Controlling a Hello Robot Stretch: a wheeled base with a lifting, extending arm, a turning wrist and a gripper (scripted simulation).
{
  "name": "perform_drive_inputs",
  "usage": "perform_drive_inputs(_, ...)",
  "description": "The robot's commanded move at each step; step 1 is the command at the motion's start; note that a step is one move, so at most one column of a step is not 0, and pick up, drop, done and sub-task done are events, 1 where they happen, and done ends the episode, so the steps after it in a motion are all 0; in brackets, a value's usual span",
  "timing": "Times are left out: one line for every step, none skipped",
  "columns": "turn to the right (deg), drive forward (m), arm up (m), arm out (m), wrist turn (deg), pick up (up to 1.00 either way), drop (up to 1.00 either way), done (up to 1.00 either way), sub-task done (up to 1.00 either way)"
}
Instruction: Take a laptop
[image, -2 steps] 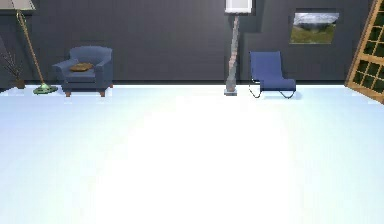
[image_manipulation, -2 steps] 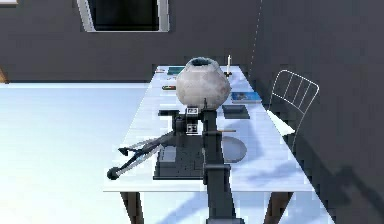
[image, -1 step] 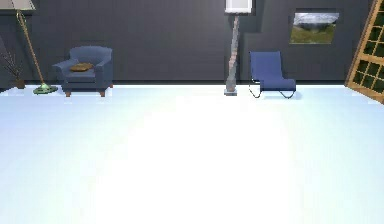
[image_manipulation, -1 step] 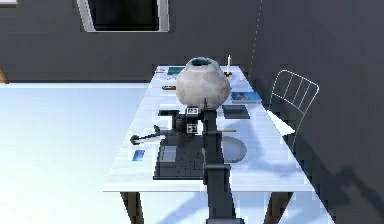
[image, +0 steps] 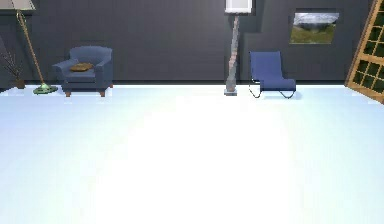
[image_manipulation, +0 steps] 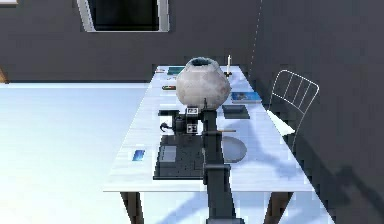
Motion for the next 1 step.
perform_drive_inputs(0.0,0.00,-0.30,0.00,0.0,0.00,0.00,0.00,0.00)
